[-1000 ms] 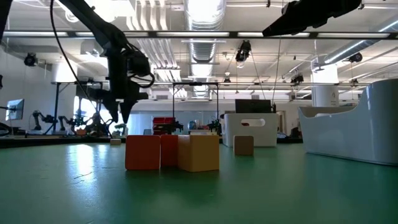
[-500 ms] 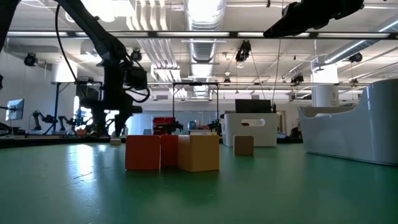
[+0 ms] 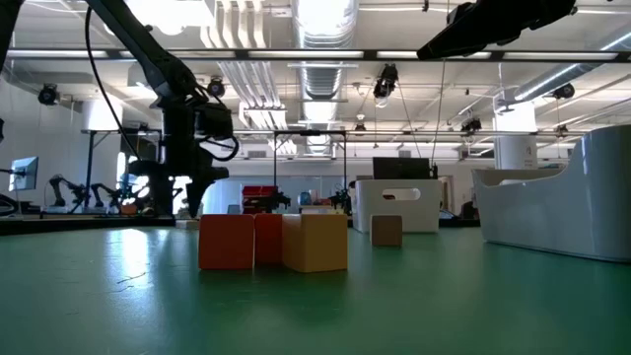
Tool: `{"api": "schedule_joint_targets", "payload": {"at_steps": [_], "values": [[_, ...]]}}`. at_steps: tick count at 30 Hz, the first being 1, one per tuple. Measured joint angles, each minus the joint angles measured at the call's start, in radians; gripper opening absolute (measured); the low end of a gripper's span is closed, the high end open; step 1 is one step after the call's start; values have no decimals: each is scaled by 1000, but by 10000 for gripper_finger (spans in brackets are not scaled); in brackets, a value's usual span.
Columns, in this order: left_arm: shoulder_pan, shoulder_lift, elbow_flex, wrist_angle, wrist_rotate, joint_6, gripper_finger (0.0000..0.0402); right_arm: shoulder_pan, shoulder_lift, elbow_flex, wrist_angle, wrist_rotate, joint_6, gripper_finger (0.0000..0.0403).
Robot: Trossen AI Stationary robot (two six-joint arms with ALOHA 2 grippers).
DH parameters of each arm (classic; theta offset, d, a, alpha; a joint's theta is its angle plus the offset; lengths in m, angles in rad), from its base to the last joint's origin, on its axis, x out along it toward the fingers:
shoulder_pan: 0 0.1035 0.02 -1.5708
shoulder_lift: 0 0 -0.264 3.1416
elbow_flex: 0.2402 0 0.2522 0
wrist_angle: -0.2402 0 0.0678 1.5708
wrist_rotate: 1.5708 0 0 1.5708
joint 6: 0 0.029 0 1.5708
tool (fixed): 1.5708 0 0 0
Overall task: Sort & place blocks by color
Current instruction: Put the brown block into the gray bin
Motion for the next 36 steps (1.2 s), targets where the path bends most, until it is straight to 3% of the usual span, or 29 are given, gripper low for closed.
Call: {"api": "schedule_joint_targets", "payload": {"at_steps": [20,29,36], "values": [[-10,-1,-9,102,-2,-48,233,0,0,0,0,0,11,219],[-13,-8,-12,-145,-19,107,233,0,0,0,-1,0,15,219],[-34,-39,-12,1,-22,70,233,0,0,0,-1,0,15,219]]}}
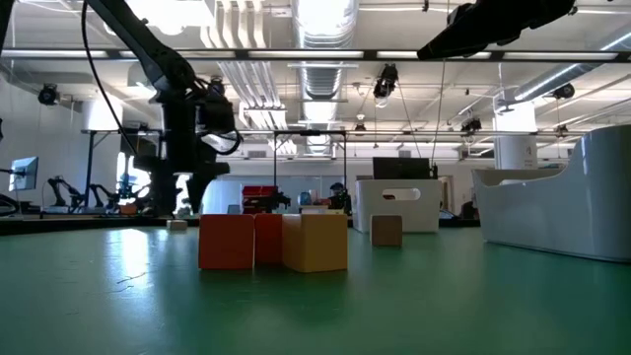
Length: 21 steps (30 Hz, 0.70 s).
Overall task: Sort & place blocks by color
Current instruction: Put the brown block into the gray bin
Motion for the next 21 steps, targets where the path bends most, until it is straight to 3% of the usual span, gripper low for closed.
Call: {"api": "schedule_joint_targets", "payload": {"at_steps": [4,12,21], "values": [[-2,-1,-13,90,-2,-74,233,0,0,0,0,0,0,219],[-16,0,-66,43,-14,-171,233,0,0,0,-1,0,0,219],[-51,-1,-137,113,-18,-177,227,0,0,0,-1,0,0,219]]}}
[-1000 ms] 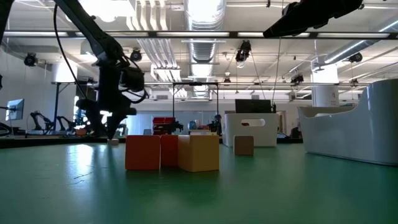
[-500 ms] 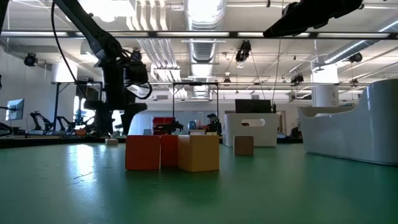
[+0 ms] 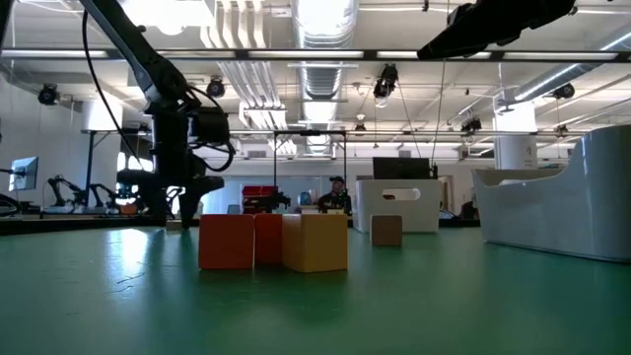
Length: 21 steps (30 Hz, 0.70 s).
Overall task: Sort & place blocks by color
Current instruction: Put the brown block into the gray bin
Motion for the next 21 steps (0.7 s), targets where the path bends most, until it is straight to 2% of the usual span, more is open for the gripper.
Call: {"api": "schedule_joint_targets", "payload": {"at_steps": [3,9,16,21], "values": [[-12,0,-4,5,-3,2,199,0,0,0,0,0,0,219],[-29,-2,-5,8,-18,8,110,0,0,0,0,0,0,219],[-100,-64,6,15,-15,106,110,0,2,0,4,0,-31,219],[-255,-203,27,111,-16,176,110,0,35,-4,107,-1,-104,219]]}}
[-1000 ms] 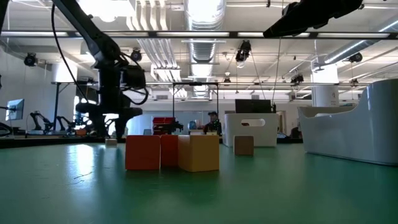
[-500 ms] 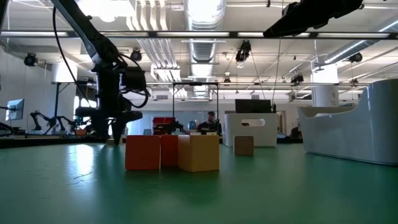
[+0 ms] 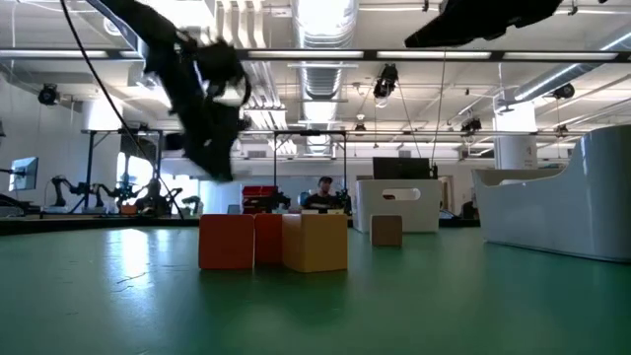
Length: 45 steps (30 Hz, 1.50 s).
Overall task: Sort & place blocks by color
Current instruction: Put the brown block into the gray bin
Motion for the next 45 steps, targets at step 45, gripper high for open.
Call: {"api": "schedule_joint_targets", "payload": {"at_steps": [45], "values": [[-866,110,-98,1242,-244,619,208,0,413,61,866,-185,-8,118]]}}
